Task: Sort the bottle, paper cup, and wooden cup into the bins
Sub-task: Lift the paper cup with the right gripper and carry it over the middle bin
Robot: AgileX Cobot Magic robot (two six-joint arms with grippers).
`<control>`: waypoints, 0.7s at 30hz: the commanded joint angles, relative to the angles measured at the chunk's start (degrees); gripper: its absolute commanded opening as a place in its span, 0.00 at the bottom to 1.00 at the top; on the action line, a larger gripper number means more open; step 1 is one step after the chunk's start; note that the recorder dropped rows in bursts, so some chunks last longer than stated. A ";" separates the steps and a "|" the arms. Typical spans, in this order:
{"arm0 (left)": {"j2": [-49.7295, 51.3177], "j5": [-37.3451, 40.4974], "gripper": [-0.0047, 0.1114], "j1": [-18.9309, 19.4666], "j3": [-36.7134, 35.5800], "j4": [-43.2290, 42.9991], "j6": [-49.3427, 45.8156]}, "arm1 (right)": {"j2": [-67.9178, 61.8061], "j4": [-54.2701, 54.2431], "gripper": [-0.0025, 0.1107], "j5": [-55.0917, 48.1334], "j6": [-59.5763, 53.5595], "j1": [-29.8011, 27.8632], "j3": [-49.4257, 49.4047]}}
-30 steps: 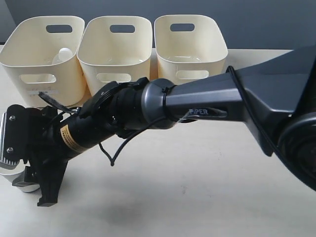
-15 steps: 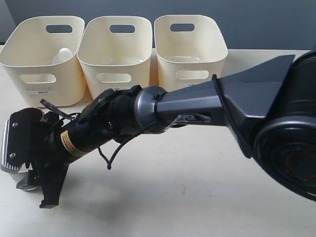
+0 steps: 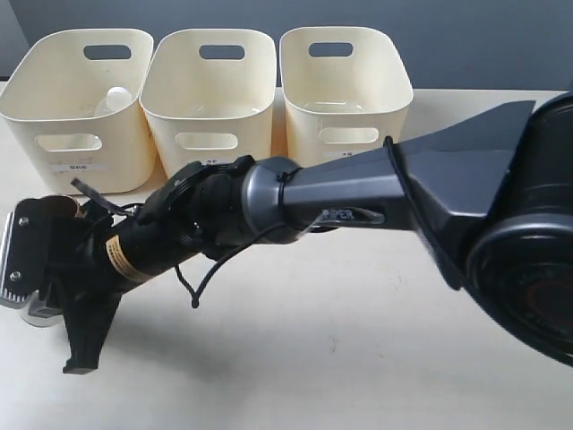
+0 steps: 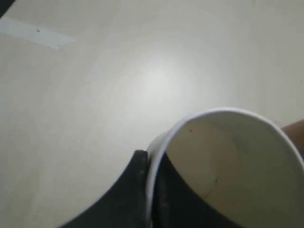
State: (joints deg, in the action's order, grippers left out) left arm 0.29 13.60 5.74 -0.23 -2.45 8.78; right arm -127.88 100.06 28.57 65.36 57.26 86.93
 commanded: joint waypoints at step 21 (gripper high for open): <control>-0.29 -0.32 0.04 -0.20 0.23 -0.03 0.08 | 14.85 -0.11 0.02 -24.30 11.86 -16.65 2.21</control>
State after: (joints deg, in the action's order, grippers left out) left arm 0.29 13.60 5.74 -0.23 -2.45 8.78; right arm -110.09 99.95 3.90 76.56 42.34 87.73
